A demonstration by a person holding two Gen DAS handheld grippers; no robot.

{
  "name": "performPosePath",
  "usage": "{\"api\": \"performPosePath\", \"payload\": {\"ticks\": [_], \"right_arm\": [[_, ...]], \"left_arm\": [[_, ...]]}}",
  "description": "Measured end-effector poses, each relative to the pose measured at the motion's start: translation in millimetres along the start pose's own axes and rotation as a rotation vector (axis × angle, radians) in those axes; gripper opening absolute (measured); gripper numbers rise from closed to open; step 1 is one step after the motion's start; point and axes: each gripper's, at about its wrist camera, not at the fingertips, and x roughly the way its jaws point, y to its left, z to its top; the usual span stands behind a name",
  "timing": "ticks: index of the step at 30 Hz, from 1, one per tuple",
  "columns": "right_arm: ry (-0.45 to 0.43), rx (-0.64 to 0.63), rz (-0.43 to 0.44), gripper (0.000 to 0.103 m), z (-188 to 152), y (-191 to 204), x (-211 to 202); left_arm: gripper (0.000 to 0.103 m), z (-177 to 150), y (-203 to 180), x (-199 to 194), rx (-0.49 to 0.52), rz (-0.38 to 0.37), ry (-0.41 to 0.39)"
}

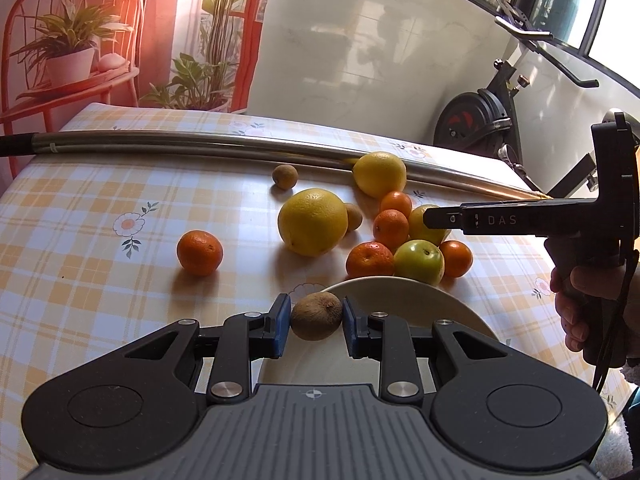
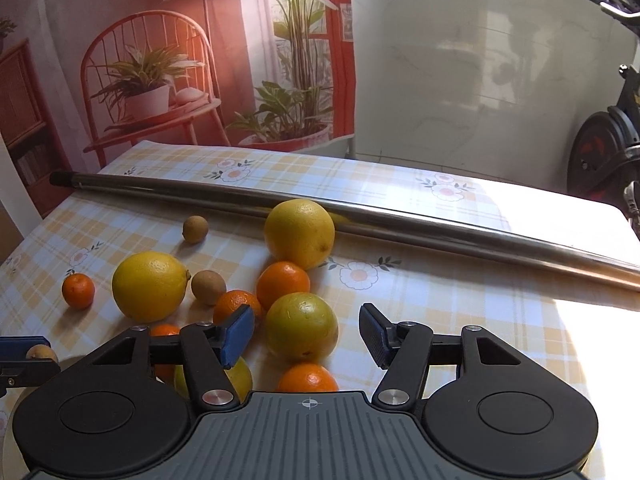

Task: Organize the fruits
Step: 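Close left tool on the brown kiwi while right tool reaches toward a yellow fruit, then carry kiwi onto the white plate with left tool while right tool grasps yellow fruit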

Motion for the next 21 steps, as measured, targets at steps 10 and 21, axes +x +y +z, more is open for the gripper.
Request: {"api": "performPosePath", "payload": {"ticks": [10,21], "right_arm": [[0.045,0.02,0.015,0.044,0,1,19],[0.019,0.121,0.035,0.042,-6,-10,5]], "left_arm": [[0.029,-2,-2,5,0.014,-0.001,0.016],[0.029,-1,-1,7,0.015,-0.002,0.028]]}}
